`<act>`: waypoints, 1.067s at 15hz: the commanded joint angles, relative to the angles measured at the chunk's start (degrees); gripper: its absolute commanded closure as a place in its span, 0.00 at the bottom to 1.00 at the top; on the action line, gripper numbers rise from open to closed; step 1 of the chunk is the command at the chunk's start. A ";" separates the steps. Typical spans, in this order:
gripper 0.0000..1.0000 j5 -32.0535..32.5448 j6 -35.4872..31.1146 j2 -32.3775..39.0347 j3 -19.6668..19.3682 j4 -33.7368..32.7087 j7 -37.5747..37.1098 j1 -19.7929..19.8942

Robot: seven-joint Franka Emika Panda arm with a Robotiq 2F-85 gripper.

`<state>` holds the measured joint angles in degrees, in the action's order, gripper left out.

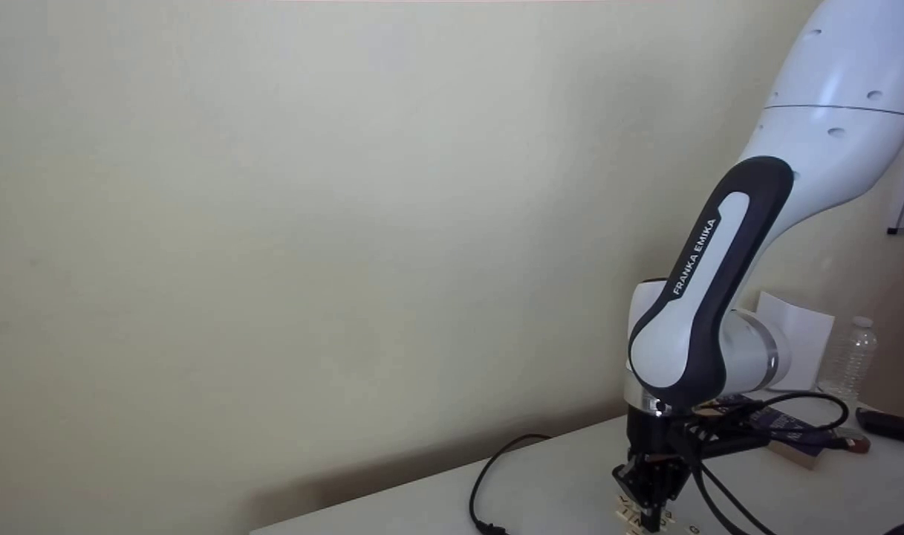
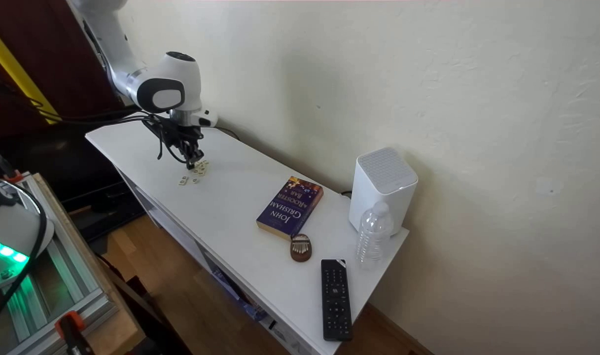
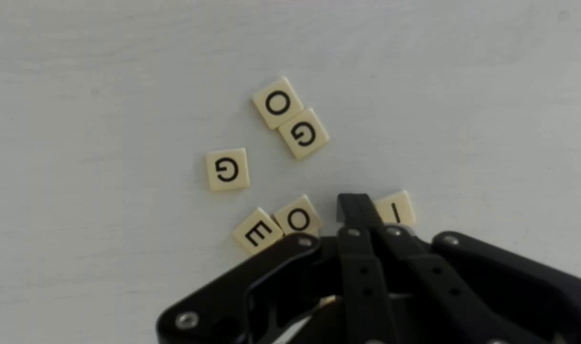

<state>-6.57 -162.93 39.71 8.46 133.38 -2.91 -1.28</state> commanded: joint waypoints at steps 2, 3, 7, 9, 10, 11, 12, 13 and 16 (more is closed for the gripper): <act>1.00 -0.45 -0.84 -2.43 -0.19 2.75 -0.25 -0.40; 1.00 -0.40 -1.39 -2.73 -0.27 3.15 -0.28 -0.50; 1.00 -0.42 -8.52 -4.31 0.01 6.11 -0.15 -0.38; 1.00 -0.28 -10.61 -4.79 0.34 7.30 -0.16 -0.11; 1.00 -0.09 -10.16 -5.17 0.58 7.71 0.08 0.20; 1.00 0.12 -8.64 -5.38 0.78 7.99 0.34 0.40; 1.00 0.25 -7.15 -5.66 0.46 8.22 0.13 0.03; 1.00 0.35 -5.57 -5.72 0.28 8.32 0.08 -0.15; 1.00 0.26 -2.72 -6.45 -0.40 9.18 -0.25 -0.58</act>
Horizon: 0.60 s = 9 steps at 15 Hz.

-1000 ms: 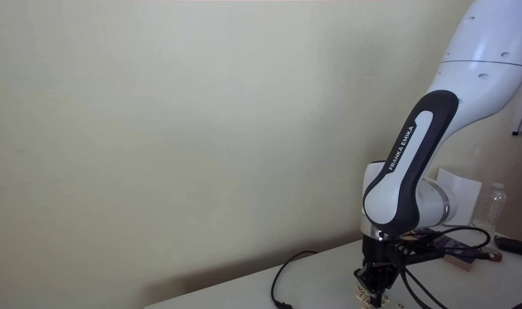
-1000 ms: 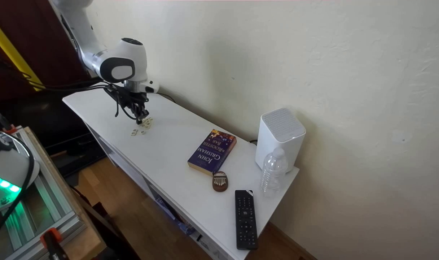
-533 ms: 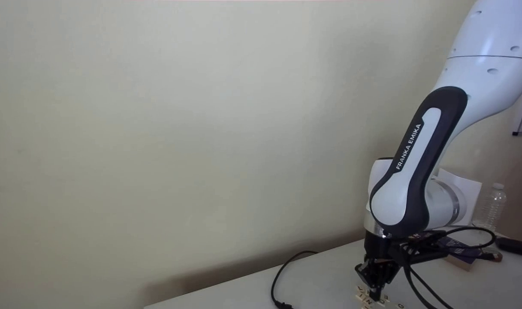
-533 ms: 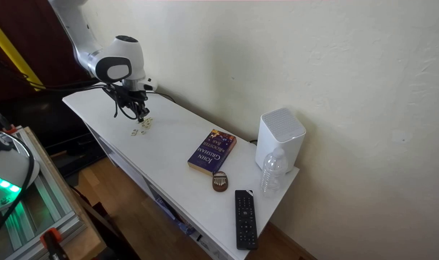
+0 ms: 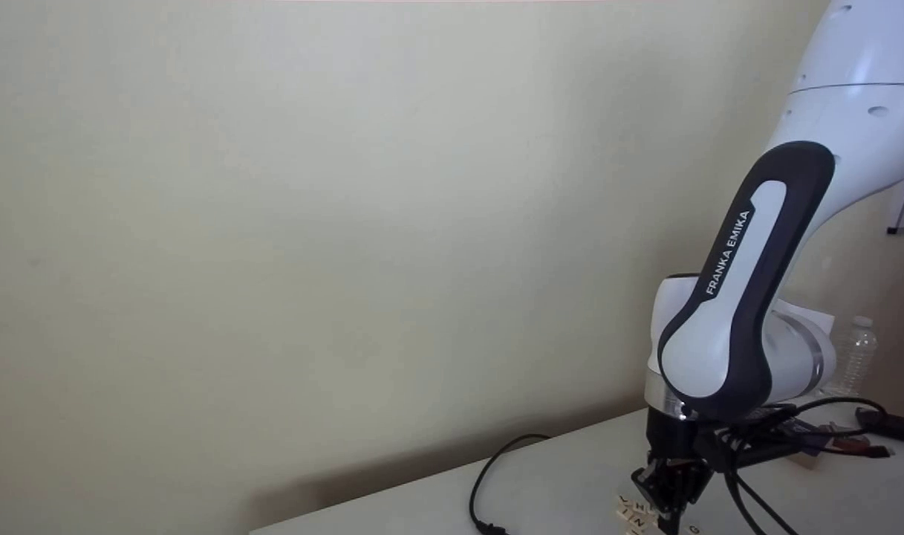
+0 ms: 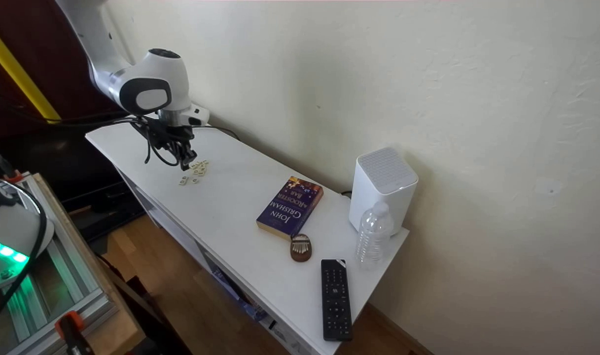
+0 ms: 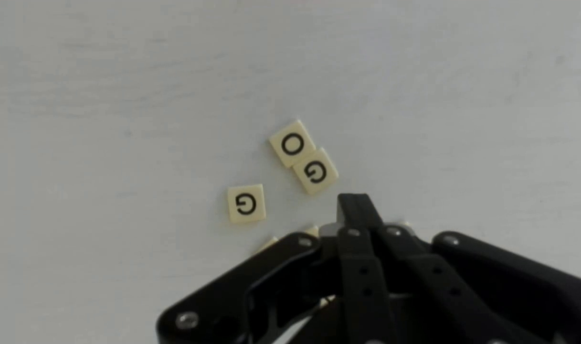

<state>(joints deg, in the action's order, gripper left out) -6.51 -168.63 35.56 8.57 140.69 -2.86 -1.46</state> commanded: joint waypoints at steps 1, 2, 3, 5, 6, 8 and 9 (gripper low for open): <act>1.00 0.14 3.54 -2.38 -0.68 1.98 -0.38 -0.45; 1.00 0.10 4.00 -2.39 -0.81 1.99 -0.38 -0.47; 1.00 0.09 4.30 -2.12 -0.97 1.78 -0.36 -0.50; 1.00 0.02 4.02 -1.33 -1.13 1.22 -0.31 -0.46; 1.00 -0.12 3.62 -0.93 -0.83 0.97 0.03 -0.02; 1.00 -0.17 3.31 -0.12 -0.90 0.32 0.01 0.01; 1.00 -0.21 3.33 0.26 -0.75 0.01 0.18 0.21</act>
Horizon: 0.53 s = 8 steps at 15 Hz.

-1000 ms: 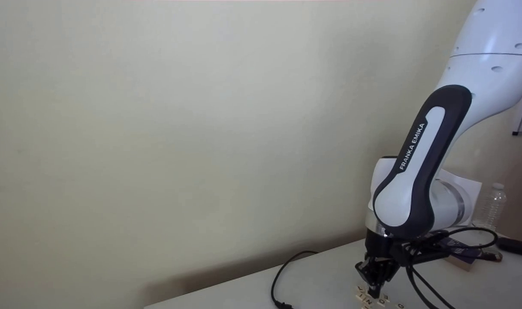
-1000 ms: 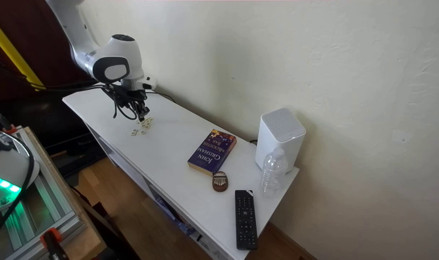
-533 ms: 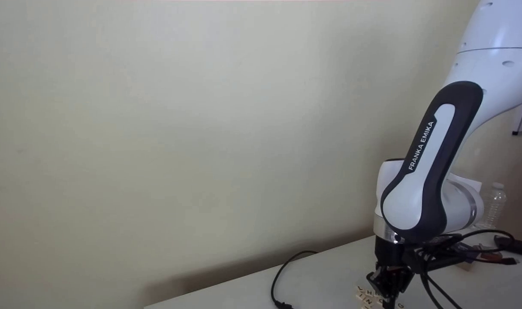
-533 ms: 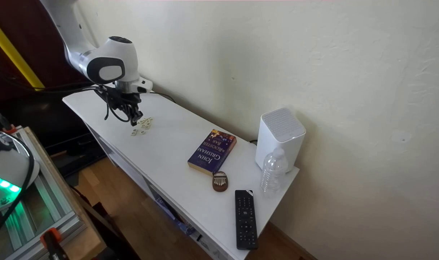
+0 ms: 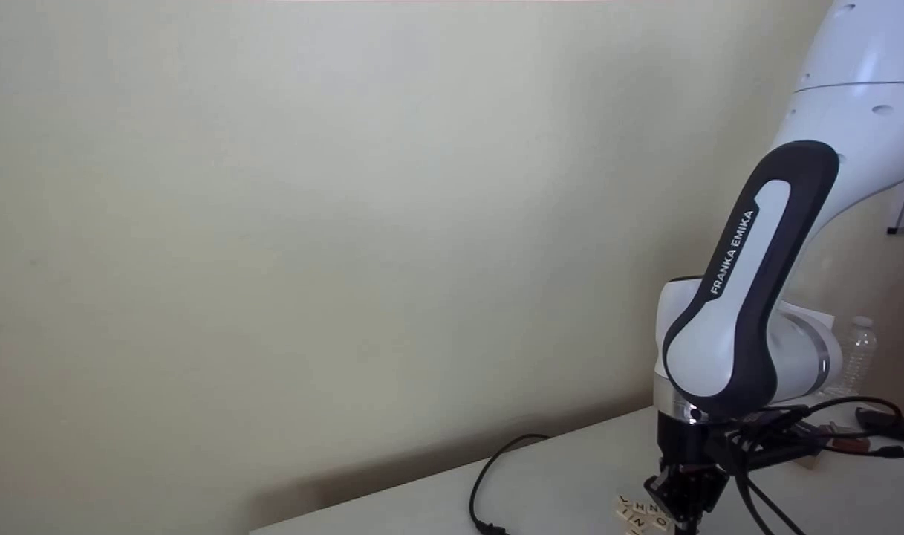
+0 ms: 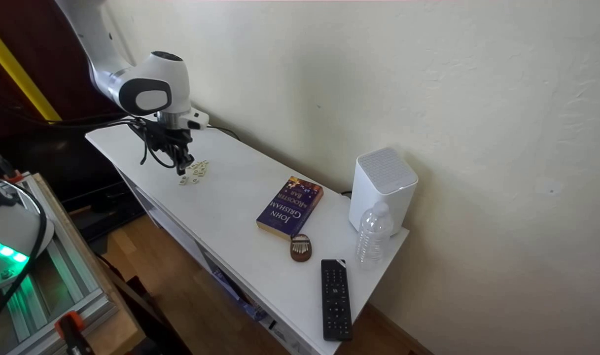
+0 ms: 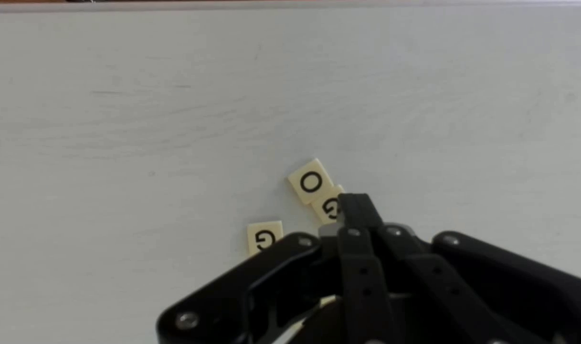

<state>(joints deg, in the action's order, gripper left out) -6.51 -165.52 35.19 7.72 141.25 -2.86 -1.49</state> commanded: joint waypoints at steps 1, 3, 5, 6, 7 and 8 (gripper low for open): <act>1.00 -0.30 0.38 0.94 0.44 -0.78 0.50 0.61; 1.00 -0.25 0.34 1.52 0.09 -1.12 0.18 0.36; 1.00 -0.42 -0.31 1.99 0.25 -1.41 0.19 0.57; 1.00 -0.49 -0.62 2.23 0.34 -1.61 0.21 0.68; 1.00 -0.50 -1.03 2.41 0.20 -1.74 0.03 0.58; 1.00 -0.53 -1.35 2.59 0.32 -1.87 0.12 0.76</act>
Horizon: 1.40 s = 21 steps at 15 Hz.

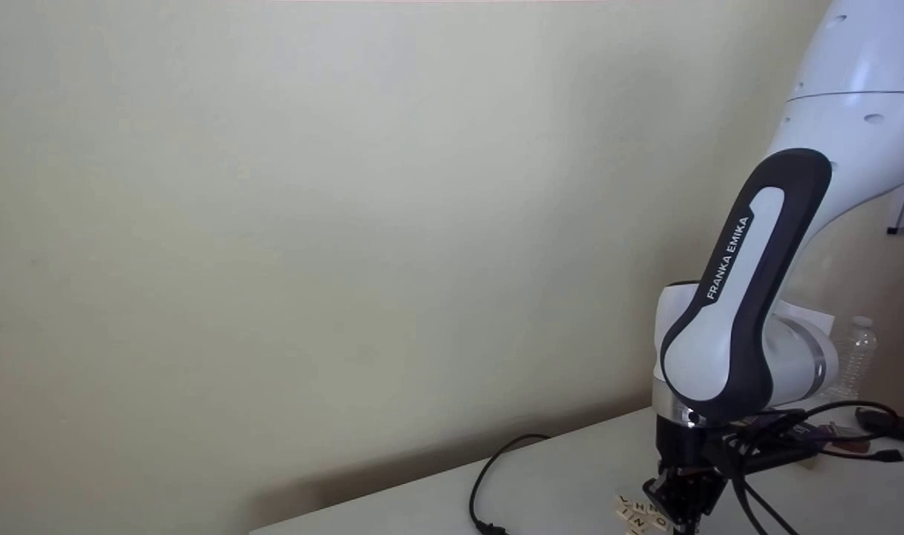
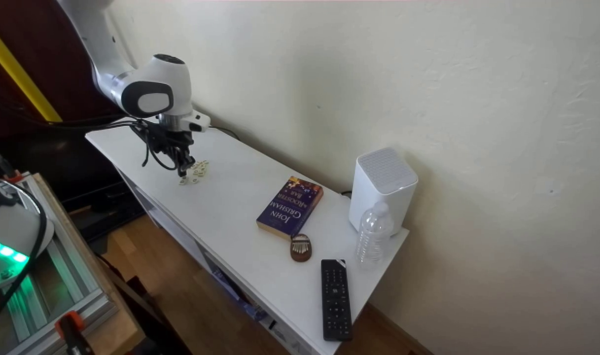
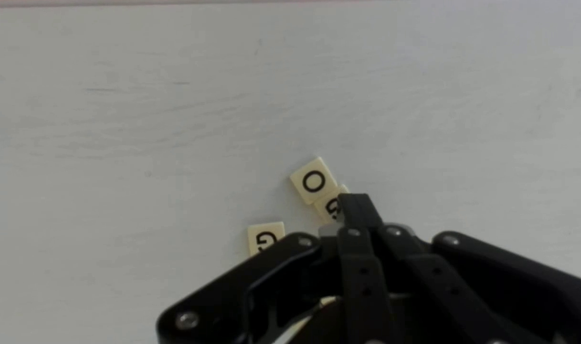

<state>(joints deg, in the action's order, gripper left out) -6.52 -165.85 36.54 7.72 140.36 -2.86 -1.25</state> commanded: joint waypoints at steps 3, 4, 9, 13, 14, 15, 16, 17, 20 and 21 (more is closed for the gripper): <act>1.00 -0.46 -1.10 2.08 0.41 -1.73 0.22 0.75; 1.00 -0.49 -1.05 2.28 0.54 -1.85 0.30 0.89; 1.00 -0.11 0.56 3.09 0.09 -2.72 0.18 0.40; 1.00 -1.54 1.26 3.77 1.00 -3.28 -0.58 1.46; 1.00 -1.78 1.27 3.79 1.21 -3.26 -0.69 1.64; 1.00 -2.08 1.29 3.81 1.64 -3.25 -0.63 2.05; 1.00 -2.61 0.75 3.85 1.44 -3.13 -1.65 1.69; 1.00 -3.26 0.29 3.87 1.63 -3.02 -2.23 1.84; 1.00 -6.78 -2.08 3.70 2.10 -2.13 -6.05 1.65; 1.00 -8.32 -2.65 3.76 2.51 -2.01 -7.32 1.85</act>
<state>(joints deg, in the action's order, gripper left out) -10.81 -165.91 38.25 8.63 138.62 -6.85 -0.12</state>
